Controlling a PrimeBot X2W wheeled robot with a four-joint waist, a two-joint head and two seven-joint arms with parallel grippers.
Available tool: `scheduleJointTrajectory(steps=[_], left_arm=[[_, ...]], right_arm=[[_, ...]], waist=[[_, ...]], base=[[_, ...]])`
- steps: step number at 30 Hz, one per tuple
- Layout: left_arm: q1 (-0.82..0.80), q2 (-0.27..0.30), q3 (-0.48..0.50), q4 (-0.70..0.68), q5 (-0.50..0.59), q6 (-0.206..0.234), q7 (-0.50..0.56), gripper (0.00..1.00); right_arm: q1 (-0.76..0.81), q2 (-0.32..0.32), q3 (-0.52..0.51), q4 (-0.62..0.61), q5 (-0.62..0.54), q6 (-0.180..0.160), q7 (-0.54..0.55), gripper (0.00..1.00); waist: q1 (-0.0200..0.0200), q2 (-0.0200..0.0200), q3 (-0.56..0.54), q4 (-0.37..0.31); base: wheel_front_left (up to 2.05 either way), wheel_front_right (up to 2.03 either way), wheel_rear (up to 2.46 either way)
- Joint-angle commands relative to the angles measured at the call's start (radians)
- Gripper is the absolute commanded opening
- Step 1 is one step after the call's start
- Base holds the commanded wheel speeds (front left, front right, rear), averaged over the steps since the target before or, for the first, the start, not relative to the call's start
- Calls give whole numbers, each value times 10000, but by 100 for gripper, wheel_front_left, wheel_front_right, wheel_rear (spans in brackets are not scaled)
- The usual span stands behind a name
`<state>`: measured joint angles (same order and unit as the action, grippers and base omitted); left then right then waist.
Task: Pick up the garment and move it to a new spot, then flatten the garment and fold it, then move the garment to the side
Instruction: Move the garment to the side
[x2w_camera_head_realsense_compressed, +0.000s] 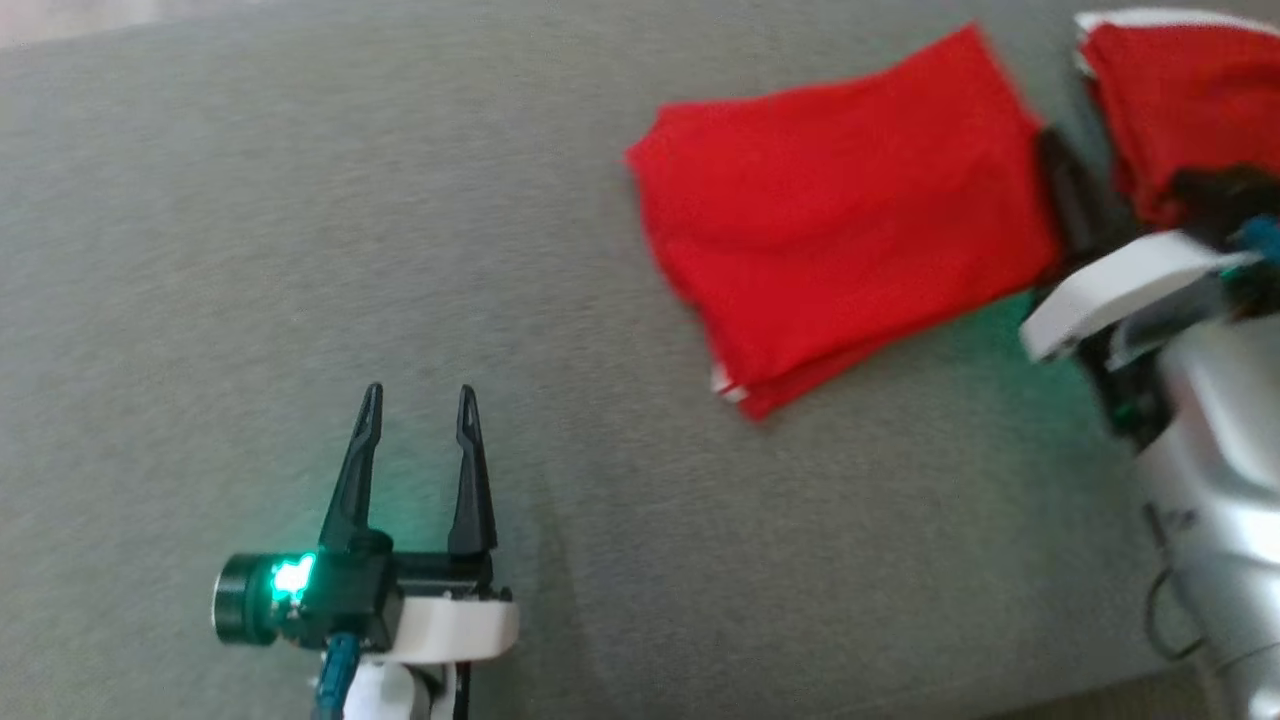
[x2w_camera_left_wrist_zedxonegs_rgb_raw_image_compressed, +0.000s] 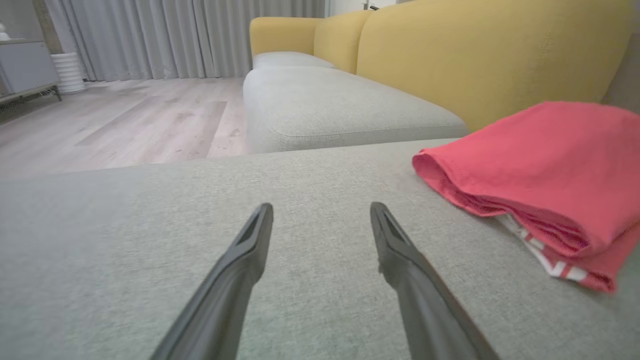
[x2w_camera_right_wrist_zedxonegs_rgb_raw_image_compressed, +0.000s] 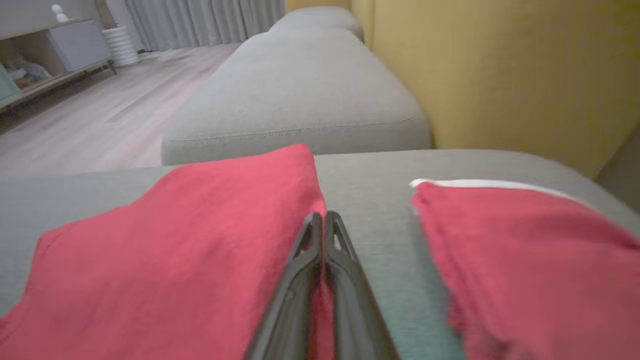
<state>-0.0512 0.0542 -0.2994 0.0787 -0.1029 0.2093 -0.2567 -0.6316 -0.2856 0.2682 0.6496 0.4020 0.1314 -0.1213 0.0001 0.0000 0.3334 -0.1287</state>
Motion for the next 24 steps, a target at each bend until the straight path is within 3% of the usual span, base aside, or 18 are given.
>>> scheduleJointTrajectory(steps=[1, 8, 14, 15, 16, 17, 24], left_arm=[[-236, -39, 310, -250, 106, -26, -51, 100], [-519, -33, 424, -144, 385, -217, -51, 100], [-782, -25, 486, -170, 581, -297, -51, 100], [-829, -23, 491, -170, 605, -314, -51, 100], [-868, -21, 499, -168, 625, -328, -51, 100], [-900, -21, 511, -165, 642, -335, -51, 100], [-905, -29, 641, -205, 391, -298, -51, 100]], right_arm=[[-253, -194, -23, -392, -75, -7, 20, 0], [-323, -883, -1451, -1939, -621, -7, 495, 0], [-181, -1016, -2944, -2922, -1187, -7, 1104, 0], [-140, -954, -3233, -3023, -1308, -7, 1224, 11], [-91, -876, -3521, -3111, -1482, -7, 1347, 80], [-28, -767, -3760, -3200, -1673, -7, 1481, 100], [898, 211, -4154, -3864, -2440, -7, 1742, 100]], waist=[[-1, 0, 298, -464], [-1, 0, 691, -1150], [-1, 0, 1111, -1347], [-1, 0, 1154, -1351], [-1, 0, 1183, -1351], [-1, 0, 1200, -1346], [-1, 0, 721, -1074]], base=[[0, 0, 0], [0, 0, 0], [0, 0, 0], [0, 0, 0], [0, 0, 0], [0, 0, 0], [0, 0, 0]])
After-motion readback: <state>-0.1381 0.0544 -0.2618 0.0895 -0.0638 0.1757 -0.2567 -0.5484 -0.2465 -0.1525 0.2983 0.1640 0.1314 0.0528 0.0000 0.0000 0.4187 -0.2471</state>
